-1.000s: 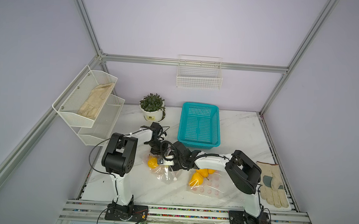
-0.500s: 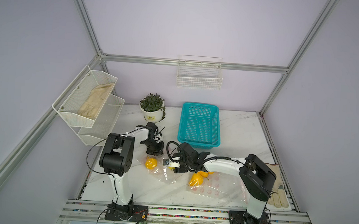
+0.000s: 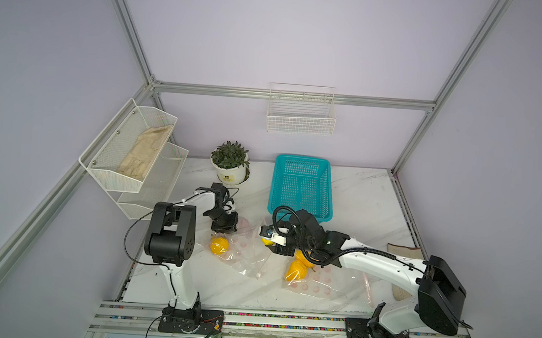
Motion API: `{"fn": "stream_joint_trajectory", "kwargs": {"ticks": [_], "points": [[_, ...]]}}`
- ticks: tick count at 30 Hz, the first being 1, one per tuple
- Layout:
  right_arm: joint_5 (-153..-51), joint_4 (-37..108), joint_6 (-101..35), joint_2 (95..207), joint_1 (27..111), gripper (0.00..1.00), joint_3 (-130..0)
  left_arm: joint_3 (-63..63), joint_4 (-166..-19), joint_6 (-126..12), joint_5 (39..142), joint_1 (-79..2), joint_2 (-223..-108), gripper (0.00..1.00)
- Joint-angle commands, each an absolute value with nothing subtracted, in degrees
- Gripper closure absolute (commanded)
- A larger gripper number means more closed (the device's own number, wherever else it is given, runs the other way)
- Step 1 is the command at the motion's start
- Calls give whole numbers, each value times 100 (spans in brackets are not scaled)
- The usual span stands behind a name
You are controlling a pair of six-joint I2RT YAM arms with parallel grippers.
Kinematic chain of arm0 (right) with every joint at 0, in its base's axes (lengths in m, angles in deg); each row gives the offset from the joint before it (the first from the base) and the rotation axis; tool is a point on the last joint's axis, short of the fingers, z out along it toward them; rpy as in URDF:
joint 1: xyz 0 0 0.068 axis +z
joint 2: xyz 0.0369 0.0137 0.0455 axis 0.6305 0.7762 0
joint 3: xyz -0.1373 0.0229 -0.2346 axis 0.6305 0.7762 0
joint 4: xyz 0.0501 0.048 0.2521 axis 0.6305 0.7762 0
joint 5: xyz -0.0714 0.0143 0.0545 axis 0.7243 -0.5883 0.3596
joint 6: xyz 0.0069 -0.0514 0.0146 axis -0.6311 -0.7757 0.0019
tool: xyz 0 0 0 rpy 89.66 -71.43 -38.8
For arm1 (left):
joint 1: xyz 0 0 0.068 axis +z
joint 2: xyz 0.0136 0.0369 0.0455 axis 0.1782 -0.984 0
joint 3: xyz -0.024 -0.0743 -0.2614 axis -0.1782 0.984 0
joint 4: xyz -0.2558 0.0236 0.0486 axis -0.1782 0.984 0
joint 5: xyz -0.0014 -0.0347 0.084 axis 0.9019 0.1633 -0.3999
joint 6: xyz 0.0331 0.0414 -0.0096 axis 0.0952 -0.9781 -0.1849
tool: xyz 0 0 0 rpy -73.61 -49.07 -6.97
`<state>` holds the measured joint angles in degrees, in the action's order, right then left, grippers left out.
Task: Open the zip-top bag and take out the pear
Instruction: Place the pear in the basket.
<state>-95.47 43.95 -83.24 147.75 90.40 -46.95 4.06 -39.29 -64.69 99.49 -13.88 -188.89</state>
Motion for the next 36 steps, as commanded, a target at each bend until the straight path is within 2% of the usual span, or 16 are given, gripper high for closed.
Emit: {"fn": "stream_joint_trajectory", "kwargs": {"ticks": [1, 5, 9, 16, 23, 29, 32, 36], "points": [[-8959, 4128, -6939, 14687, 8521, 52, -5291, 346, -3913, -6435, 10209, -1363, -18299, 75], [-8739, 4207, -5572, 15202, 7690, 53, -6101, 100, -3921, -6242, 10534, -1366, -17867, 64], [-8752, 4436, -4743, 16250, 7213, 53, -6965, -133, -3939, -6008, 10743, -1354, -17527, 60], [-8990, 4963, -3386, 18390, 6600, 50, -8795, -148, -3906, -5823, 10281, -1227, -16837, 58], [-9208, 4834, -2684, 19744, 6353, 44, -9922, 439, -3755, -5801, 9690, -793, -16342, 56], [-9168, 5032, -2612, 20464, 6278, 36, -10609, 1083, -3800, -5731, 9526, -192, -15774, 56], [-9237, 5122, -2544, 20681, 6212, 25, -10835, 1332, -3799, -5677, 9550, 4, -15571, 54], [-9333, 5066, -2616, 20666, 6172, 16, -10883, 1585, -3754, -5503, 9295, 202, -15416, 50]]}}
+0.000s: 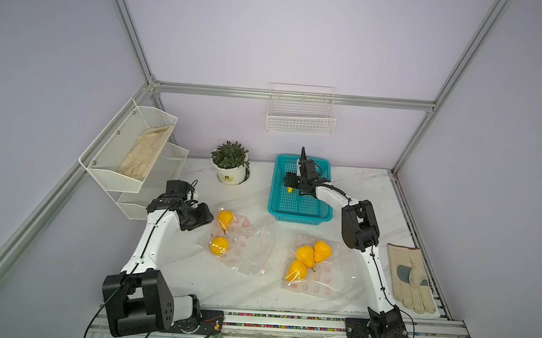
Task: Open the zip-top bag and take out the pear
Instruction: Place the pear in the basket, then pick up the pear from the zipper food storage bag.
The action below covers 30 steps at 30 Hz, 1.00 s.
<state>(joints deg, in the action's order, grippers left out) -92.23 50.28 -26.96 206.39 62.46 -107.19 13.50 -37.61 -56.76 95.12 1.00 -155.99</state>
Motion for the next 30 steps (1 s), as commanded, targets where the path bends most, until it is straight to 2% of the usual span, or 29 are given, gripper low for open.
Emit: {"fn": "stream_joint_trajectory", "kwargs": {"ticks": [1, 6, 10, 18, 22, 28, 30], "points": [[-9368, 5067, -2649, 20625, 6168, 15, -10906, 1628, -3738, -5495, 9250, 236, -15415, 50], [-9453, 5181, -2886, 20036, 6168, 11, -10697, 1733, -3810, -5421, 9339, 308, -15533, 49], [-9658, 5027, -3079, 19155, 6192, 11, -9960, 1785, -3885, -5392, 9464, 318, -15777, 49], [-10717, 5493, -3976, 17322, 6810, 27, -8239, 1927, -4179, -5287, 9623, 313, -16239, 52], [-10981, 5642, -4280, 16489, 7312, 35, -7222, 1959, -4267, -5298, 9679, 318, -16600, 56], [-11177, 5456, -4380, 15599, 8013, 54, -5667, 1892, -4376, -5346, 9806, 309, -16990, 58], [-11055, 5257, -4314, 15458, 8157, 55, -5240, 1850, -4398, -5349, 9843, 278, -17158, 59]]}}
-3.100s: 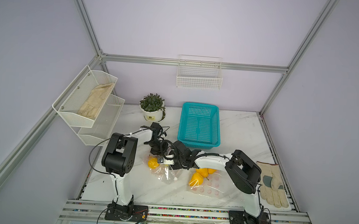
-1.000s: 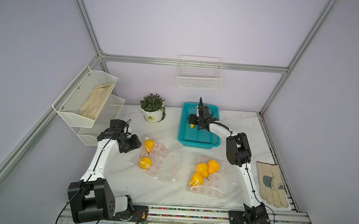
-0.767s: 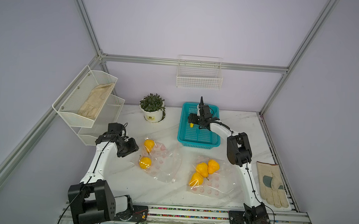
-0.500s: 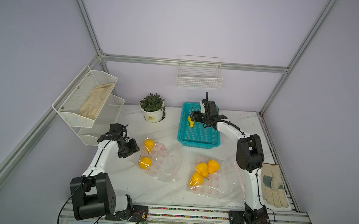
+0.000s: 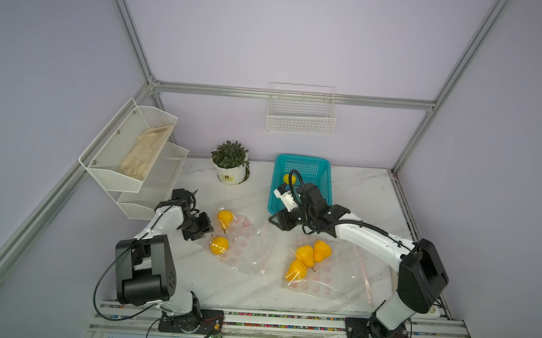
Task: Open the zip-top bag and take out the pear
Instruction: Pick up the pear from the zipper food storage bag.
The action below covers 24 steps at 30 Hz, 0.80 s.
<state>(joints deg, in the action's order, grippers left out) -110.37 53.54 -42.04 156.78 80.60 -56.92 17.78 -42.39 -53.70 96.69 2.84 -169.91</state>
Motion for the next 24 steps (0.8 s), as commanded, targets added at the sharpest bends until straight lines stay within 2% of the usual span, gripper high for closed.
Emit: {"fn": "stream_joint_trajectory", "kwargs": {"ticks": [1, 10, 17, 19, 22, 24], "points": [[-11054, 5172, -4274, 15452, 8206, 56, -5099, 1834, -4413, -5351, 9846, 252, -17201, 59], [-10975, 4404, -4293, 16343, 8686, 67, -5003, 1714, -4520, -5264, 9788, -51, -17631, 63], [-11071, 3906, -4208, 17140, 9014, 68, -5260, 1708, -4624, -5167, 9727, -377, -17871, 70], [-10780, 3764, -4071, 17243, 9063, 66, -5283, 1699, -4625, -5149, 9688, -453, -17925, 72], [-10591, 3655, -4073, 17071, 9101, 51, -5256, 1739, -4665, -5106, 9655, -537, -17936, 77], [-10796, 3553, -4123, 17041, 9115, 48, -5251, 1748, -4719, -5071, 9675, -630, -17968, 81]]}}
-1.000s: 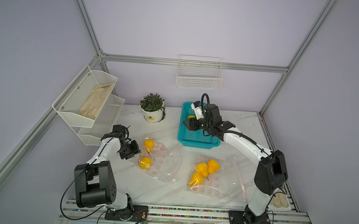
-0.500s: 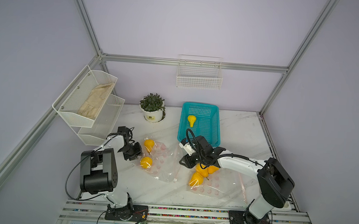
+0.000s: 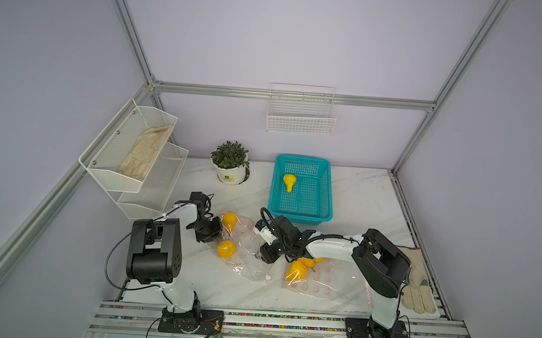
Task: Open the zip-top bag and take out the pear
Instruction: Pick up the pear from the zipper food storage bag.
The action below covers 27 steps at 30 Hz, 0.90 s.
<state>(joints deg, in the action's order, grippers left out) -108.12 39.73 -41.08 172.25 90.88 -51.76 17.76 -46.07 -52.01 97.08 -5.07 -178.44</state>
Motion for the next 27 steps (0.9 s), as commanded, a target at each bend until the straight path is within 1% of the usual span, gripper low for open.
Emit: {"fn": "stream_joint_trajectory", "kwargs": {"ticks": [1, 3, 5, 6, 8, 9, 11, 12, 15, 17, 21, 23, 25, 27], "points": [[-10930, 3524, -4120, 17097, 9112, 48, -5275, 1736, -4736, -5063, 9687, -699, -18008, 82], [-11400, 3297, -4084, 17317, 9112, 48, -5225, 1667, -4757, -5027, 9706, -857, -18136, 86], [-11649, 2636, -3883, 17507, 9119, 50, -5003, 1630, -4800, -4977, 9691, -1017, -18230, 89], [-11574, 2334, -3803, 17599, 9155, 52, -4906, 1630, -4828, -4944, 9691, -1074, -18259, 91], [-11172, 2281, -3992, 17781, 9316, 58, -4943, 1649, -4876, -4905, 9701, -1162, -18308, 94], [-10992, 2245, -4227, 17825, 9450, 61, -4936, 1647, -4902, -4899, 9709, -1196, -18322, 96], [-10678, 1712, -4761, 17839, 9731, 65, -4715, 1655, -4962, -4885, 9718, -1232, -18360, 100], [-10501, 1390, -5049, 17855, 9848, 66, -4602, 1649, -4984, -4894, 9727, -1259, -18398, 100], [-10046, 1095, -5262, 18050, 9947, 67, -4656, 1607, -5007, -4928, 9776, -1340, -18507, 100], [-9695, 855, -5379, 18093, 9947, 65, -4664, 1591, -5013, -4962, 9778, -1402, -18549, 100], [-9618, -434, -5691, 18025, 9942, 61, -4351, 1585, -5021, -4989, 9798, -1473, -18585, 100], [-9447, -691, -5727, 17996, 9947, 62, -4372, 1572, -5022, -4999, 9823, -1506, -18570, 100], [-9485, -1316, -5810, 17992, 9947, 62, -4223, 1587, -5023, -5008, 9833, -1514, -18550, 100], [-9501, -1953, -5844, 17994, 9946, 64, -4093, 1603, -5038, -5002, 9833, -1519, -18533, 100]]}}
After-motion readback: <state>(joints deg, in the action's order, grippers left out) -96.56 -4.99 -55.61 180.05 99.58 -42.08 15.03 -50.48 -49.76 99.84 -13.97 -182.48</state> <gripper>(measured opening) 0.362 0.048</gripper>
